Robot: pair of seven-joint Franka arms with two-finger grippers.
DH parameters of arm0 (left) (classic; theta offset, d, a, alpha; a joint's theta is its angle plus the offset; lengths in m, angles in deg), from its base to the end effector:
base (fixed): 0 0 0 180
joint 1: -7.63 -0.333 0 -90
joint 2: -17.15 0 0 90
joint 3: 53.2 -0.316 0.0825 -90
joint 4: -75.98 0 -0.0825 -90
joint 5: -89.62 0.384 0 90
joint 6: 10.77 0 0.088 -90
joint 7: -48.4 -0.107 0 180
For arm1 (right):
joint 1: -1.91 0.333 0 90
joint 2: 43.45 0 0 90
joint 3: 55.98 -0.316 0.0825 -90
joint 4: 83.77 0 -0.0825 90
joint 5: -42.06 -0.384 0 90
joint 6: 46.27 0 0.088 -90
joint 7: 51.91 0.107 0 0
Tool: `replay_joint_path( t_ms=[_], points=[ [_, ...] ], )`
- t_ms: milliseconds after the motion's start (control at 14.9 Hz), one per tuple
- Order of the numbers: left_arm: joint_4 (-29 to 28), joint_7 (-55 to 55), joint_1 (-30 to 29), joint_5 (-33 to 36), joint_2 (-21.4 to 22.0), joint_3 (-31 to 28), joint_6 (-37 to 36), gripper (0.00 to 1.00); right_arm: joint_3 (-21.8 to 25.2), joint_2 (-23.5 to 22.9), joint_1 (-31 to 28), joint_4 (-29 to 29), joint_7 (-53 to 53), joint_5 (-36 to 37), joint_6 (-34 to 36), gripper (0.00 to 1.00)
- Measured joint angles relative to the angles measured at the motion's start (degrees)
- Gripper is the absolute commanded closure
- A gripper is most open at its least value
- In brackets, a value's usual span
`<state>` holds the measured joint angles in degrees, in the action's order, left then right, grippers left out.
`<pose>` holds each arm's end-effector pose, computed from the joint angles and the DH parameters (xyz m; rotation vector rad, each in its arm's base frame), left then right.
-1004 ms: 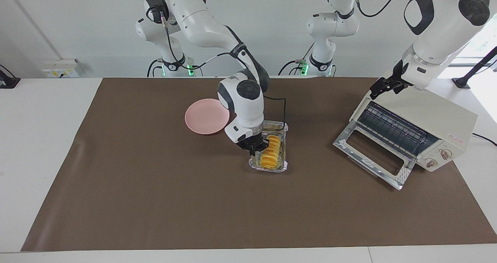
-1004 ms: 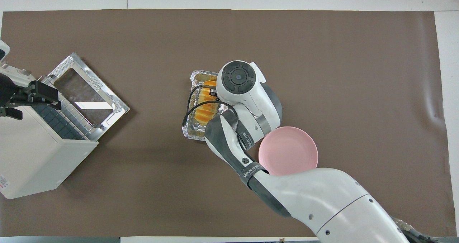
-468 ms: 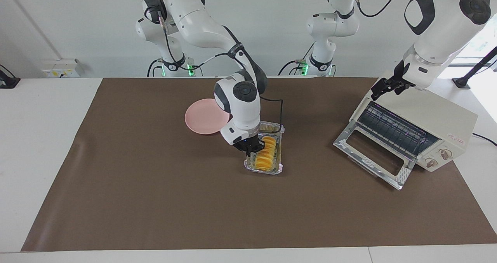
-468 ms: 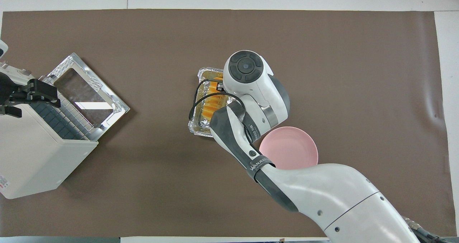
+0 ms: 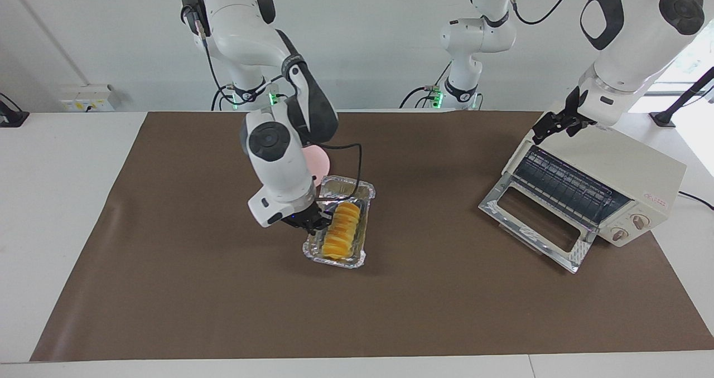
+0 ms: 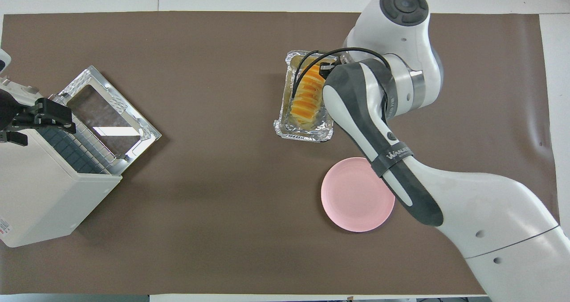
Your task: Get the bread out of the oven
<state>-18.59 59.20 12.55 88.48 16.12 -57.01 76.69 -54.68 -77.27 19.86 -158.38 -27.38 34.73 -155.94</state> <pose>0.5502 -0.0132 0.5738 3.1184 0.2653 -0.2245 0.6912 0.2200 0.4019 -3.0207 0.2655 0.0269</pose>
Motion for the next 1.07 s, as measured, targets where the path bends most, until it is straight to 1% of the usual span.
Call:
replay_joint_path(
  t_ms=[134, 401, 602, 937, 1004, 1071],
  points=[
    [0.0, 0.0, 0.0, 0.0, 0.0, 0.0, 0.0, 0.0, 0.1, -0.4, -1.6, -0.9, -4.4, 0.0, -1.8, 1.0],
    [-0.1, 0.0, 0.0, 0.0, 0.0, 0.0, 0.0, 0.0, 0.3, -1.8, -5.2, -5.7, -10.4, 0.0, -9.3, 1.0],
    [-0.1, 0.0, 0.0, 0.0, 0.0, 0.0, 0.0, 0.0, 0.3, -2.0, -7.2, -7.5, -12.6, 0.0, -11.1, 1.0],
    [-0.1, 0.0, 0.0, 0.0, 0.1, -0.1, 0.0, 0.0, 0.1, -1.6, -7.4, -10.7, -13.7, 0.1, -16.2, 1.0],
    [-0.1, 0.0, 0.0, 0.0, 0.1, -0.1, 0.0, 0.0, 0.1, -1.4, -7.2, -11.1, -13.7, 0.1, -16.7, 0.97],
    [-0.1, 0.0, 0.0, 0.0, 0.1, -0.1, 0.0, 0.0, 0.1, -1.4, -7.0, -11.2, -13.7, 0.1, -16.9, 0.25]
  ],
)
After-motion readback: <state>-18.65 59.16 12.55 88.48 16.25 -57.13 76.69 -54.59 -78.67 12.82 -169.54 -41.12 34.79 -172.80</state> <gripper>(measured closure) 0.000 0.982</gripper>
